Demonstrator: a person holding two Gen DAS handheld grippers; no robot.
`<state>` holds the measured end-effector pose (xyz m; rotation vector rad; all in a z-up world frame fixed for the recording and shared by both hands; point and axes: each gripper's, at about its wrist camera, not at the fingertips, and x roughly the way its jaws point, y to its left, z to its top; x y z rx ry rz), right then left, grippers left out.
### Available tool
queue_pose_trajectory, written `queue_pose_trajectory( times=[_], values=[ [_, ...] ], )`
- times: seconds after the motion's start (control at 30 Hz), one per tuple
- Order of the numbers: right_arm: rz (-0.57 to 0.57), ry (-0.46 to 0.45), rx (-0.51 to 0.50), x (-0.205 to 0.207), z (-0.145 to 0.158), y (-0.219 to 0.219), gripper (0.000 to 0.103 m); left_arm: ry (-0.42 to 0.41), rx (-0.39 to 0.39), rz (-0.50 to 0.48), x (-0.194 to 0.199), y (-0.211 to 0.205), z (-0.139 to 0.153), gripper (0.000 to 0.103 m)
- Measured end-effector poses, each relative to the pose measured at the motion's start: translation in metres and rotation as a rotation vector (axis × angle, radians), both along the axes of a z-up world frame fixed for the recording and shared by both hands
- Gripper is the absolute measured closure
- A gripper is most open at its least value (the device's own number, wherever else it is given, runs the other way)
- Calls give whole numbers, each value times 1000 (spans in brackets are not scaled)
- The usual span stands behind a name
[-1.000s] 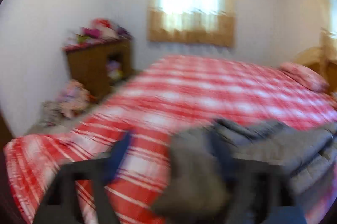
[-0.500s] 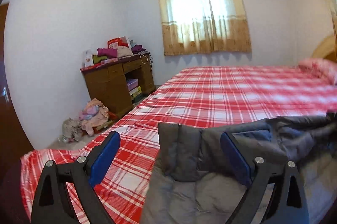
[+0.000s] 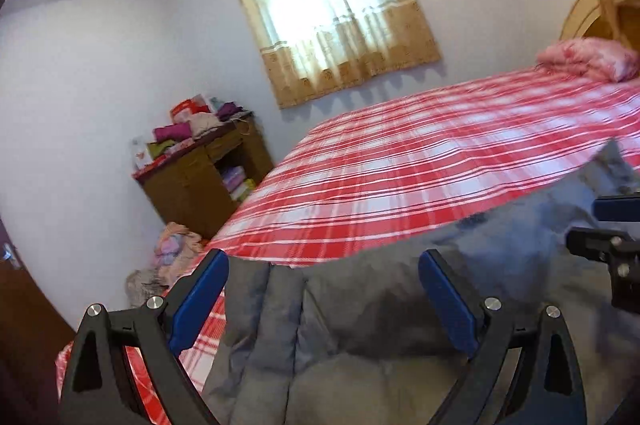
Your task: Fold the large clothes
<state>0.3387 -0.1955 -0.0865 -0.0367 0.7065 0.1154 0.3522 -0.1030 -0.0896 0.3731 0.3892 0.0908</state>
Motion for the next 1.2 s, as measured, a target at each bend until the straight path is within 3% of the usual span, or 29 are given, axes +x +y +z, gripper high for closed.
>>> queue_pose_trajectory(
  times=[0.27, 0.7, 0.9, 1.2],
  values=[
    [-69, 17, 56, 21, -41, -19, 56, 181, -86, 83, 59, 16, -50, 7],
    [-89, 34, 144, 31, -53, -32, 55, 255, -111, 102, 77, 17, -75, 5],
    [-96, 58, 154, 35, -57, -33, 55, 280, -86, 112, 84, 12, -81, 4],
    [-102, 88, 166, 42, -62, -38, 55, 333, -110, 108, 94, 16, -87, 2]
  ],
)
